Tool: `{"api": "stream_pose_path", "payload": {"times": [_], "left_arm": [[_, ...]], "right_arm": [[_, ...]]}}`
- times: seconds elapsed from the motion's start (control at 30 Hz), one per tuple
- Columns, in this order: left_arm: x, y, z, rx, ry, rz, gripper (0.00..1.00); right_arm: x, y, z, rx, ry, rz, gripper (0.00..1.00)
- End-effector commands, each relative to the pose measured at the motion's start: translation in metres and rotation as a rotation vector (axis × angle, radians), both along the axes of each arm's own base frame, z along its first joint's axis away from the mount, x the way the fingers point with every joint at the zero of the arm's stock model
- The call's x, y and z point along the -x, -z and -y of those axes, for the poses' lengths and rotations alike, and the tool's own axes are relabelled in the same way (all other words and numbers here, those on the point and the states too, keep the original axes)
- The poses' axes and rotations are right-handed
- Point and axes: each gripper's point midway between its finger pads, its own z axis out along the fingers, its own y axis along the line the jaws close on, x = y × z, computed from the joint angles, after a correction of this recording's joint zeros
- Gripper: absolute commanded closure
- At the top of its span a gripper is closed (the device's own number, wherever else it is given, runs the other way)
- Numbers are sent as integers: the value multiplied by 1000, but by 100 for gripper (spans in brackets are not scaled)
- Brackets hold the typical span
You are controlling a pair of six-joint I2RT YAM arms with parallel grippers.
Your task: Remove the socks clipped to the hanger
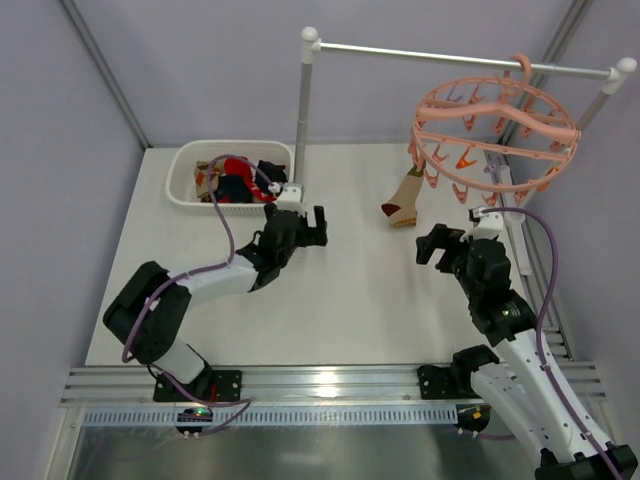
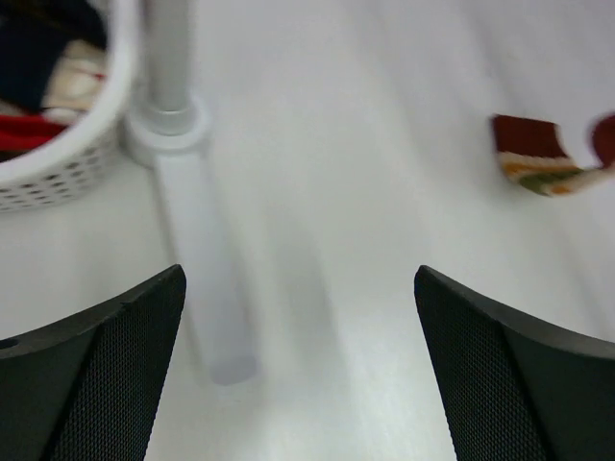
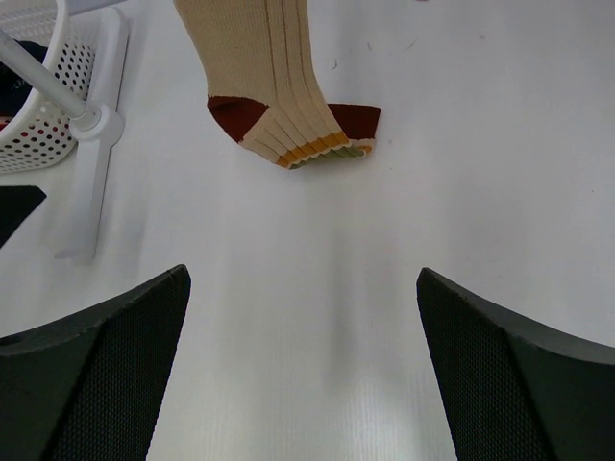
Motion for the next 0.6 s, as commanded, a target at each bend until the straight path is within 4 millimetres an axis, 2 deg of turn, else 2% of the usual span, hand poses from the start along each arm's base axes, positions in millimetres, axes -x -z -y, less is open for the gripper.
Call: {"api": "stream_pose_path", "payload": {"times": [0.0,0.03,0.07,0.13,0.17,0.2,0.27,0.3,0.4,0.47,0.53,0.57], "left_arm": [[15,-40,60,79,191,133,0],[24,-42,78,96,243,136,0],[27,-40,90,105,280,135,0],[31,-49,111,129,340,156,0],[34,-45,125,134,375,161,0],[33,-55,136,142,399,186,1],[33,-49,157,154,457,192,0],[29,-58,167,175,476,215,0],[24,-72,192,229,544,275,0],[21,-77,200,238,567,306,1],[12,-89,209,240,576,354,0],[8,-102,216,247,589,386,0]], "right_arm": [[3,-15,4,-17,16,43,0],[4,-16,7,-16,22,43,0],[6,-20,8,-19,25,55,0],[9,-23,11,-22,33,59,0],[9,-26,15,-25,52,68,0],[10,-26,17,-25,60,64,0],[11,-27,23,-29,79,51,0],[12,-28,24,-34,84,51,0],[13,-32,27,-53,90,68,0],[13,-35,29,-56,97,82,0],[14,-38,32,-56,104,94,0],[14,-39,33,-55,106,97,0]]}}
